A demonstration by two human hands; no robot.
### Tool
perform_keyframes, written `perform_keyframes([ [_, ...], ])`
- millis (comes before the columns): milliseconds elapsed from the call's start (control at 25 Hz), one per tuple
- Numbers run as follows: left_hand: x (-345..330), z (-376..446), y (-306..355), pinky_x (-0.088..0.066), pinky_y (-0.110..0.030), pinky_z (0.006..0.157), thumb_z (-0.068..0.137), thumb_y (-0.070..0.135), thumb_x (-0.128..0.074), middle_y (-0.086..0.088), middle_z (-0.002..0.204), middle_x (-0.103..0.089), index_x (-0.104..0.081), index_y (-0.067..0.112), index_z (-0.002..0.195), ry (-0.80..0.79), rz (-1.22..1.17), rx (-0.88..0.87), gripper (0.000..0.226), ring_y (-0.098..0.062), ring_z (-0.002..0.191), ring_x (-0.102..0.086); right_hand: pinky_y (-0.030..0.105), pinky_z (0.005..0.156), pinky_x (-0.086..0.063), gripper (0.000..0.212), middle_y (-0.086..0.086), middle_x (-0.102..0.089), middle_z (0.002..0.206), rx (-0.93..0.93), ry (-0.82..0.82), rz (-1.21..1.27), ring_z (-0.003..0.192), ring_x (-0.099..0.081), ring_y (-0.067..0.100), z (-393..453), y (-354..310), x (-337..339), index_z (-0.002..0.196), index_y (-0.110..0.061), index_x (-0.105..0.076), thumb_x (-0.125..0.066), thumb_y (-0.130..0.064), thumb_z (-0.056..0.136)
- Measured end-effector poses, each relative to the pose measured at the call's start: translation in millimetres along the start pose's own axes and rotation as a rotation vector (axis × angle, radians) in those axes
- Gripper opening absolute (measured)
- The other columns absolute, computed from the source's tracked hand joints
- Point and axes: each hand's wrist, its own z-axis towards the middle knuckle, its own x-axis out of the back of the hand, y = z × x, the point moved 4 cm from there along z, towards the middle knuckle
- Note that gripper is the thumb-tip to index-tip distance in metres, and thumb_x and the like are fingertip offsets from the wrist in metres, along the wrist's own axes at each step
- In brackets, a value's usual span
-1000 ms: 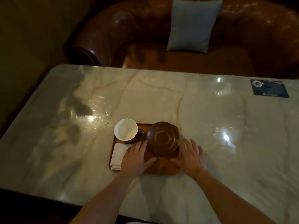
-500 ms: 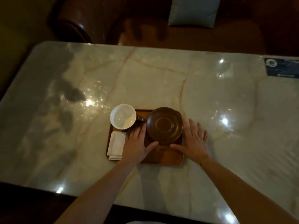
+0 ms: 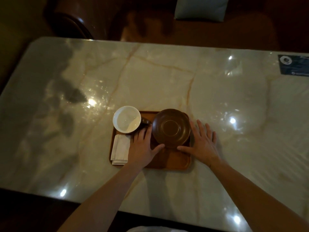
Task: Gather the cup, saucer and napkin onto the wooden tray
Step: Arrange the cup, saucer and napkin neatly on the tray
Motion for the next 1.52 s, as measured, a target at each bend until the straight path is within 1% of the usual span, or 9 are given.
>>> perform_keyframes([
  [240, 2, -3, 0, -0.029, -0.043, 0.112, 0.079, 0.079, -0.034, -0.008, 0.15, -0.037, -0.02, 0.021, 0.151, -0.001, -0.006, -0.003, 0.093, -0.026, 0.138, -0.031, 0.061, 0.117, -0.003, 0.116, 0.0, 0.004, 0.163, -0.008, 0.011, 0.015, 0.147, 0.008, 0.031, -6, 0, -1, 0.143, -0.052, 0.02, -0.049, -0.091, 0.057],
  [480, 5, -11, -3, -0.028, -0.043, 0.112, 0.081, 0.074, -0.045, -0.008, 0.146, -0.041, -0.024, 0.02, 0.15, 0.016, -0.009, -0.021, 0.091, -0.026, 0.135, -0.036, 0.06, 0.117, -0.002, 0.113, 0.001, 0.001, 0.163, -0.008, 0.031, 0.031, 0.148, 0.006, 0.03, -17, -2, -6, 0.138, -0.057, 0.024, -0.045, -0.092, 0.056],
  [600, 4, -16, -5, -0.026, -0.044, 0.114, 0.08, 0.078, -0.037, -0.008, 0.145, -0.042, -0.023, 0.02, 0.15, 0.01, -0.001, -0.029, 0.092, -0.026, 0.135, -0.035, 0.06, 0.116, -0.003, 0.111, 0.002, -0.001, 0.164, -0.012, 0.038, 0.028, 0.148, 0.004, 0.031, -22, -3, -8, 0.137, -0.057, 0.025, -0.043, -0.092, 0.056],
  [760, 5, -22, -6, -0.027, -0.046, 0.115, 0.078, 0.081, -0.03, -0.01, 0.143, -0.045, -0.027, 0.019, 0.149, 0.017, 0.011, -0.035, 0.095, -0.027, 0.134, -0.037, 0.06, 0.117, -0.002, 0.11, 0.001, 0.001, 0.164, -0.009, 0.031, 0.016, 0.148, 0.006, 0.03, -30, -4, -12, 0.137, -0.057, 0.026, -0.042, -0.093, 0.057],
  [1000, 4, -29, -10, -0.017, -0.044, 0.118, 0.078, 0.081, -0.03, -0.009, 0.148, -0.039, -0.024, 0.02, 0.151, -0.008, 0.016, -0.041, 0.095, -0.027, 0.14, -0.029, 0.06, 0.117, 0.001, 0.108, -0.001, 0.003, 0.164, -0.019, 0.012, 0.02, 0.148, 0.01, 0.027, -39, -5, -16, 0.138, -0.056, 0.026, -0.042, -0.09, 0.061],
  [1200, 3, -30, -13, -0.011, -0.042, 0.118, 0.08, 0.077, -0.041, -0.007, 0.151, -0.036, -0.022, 0.022, 0.151, -0.029, 0.003, -0.034, 0.092, -0.026, 0.143, -0.024, 0.059, 0.117, 0.001, 0.107, -0.001, 0.001, 0.164, -0.024, 0.016, 0.017, 0.149, 0.009, 0.027, -42, -6, -18, 0.139, -0.056, 0.024, -0.041, -0.091, 0.061],
  [1400, 3, -31, -17, -0.011, -0.043, 0.118, 0.079, 0.076, -0.043, -0.006, 0.151, -0.036, -0.023, 0.023, 0.151, -0.032, 0.016, -0.042, 0.092, -0.025, 0.142, -0.025, 0.058, 0.117, -0.001, 0.104, -0.001, -0.002, 0.164, -0.023, 0.035, 0.023, 0.149, 0.007, 0.027, -48, -6, -21, 0.14, -0.056, 0.022, -0.028, -0.095, 0.058],
  [1480, 3, -32, -18, -0.009, -0.043, 0.118, 0.077, 0.078, -0.042, -0.006, 0.151, -0.036, -0.025, 0.023, 0.15, -0.017, 0.002, -0.049, 0.092, -0.026, 0.142, -0.025, 0.058, 0.117, -0.002, 0.104, 0.0, -0.003, 0.164, -0.027, 0.039, 0.038, 0.149, 0.006, 0.027, -49, -5, -22, 0.141, -0.056, 0.02, -0.03, -0.095, 0.058],
  [1520, 3, -33, -19, -0.009, -0.043, 0.118, 0.077, 0.079, -0.041, -0.006, 0.151, -0.037, -0.026, 0.023, 0.15, -0.01, -0.007, -0.047, 0.093, -0.026, 0.142, -0.025, 0.058, 0.117, -0.002, 0.106, 0.0, -0.002, 0.163, -0.03, 0.044, 0.051, 0.149, 0.006, 0.027, -48, -4, -21, 0.141, -0.056, 0.019, -0.035, -0.094, 0.058],
])
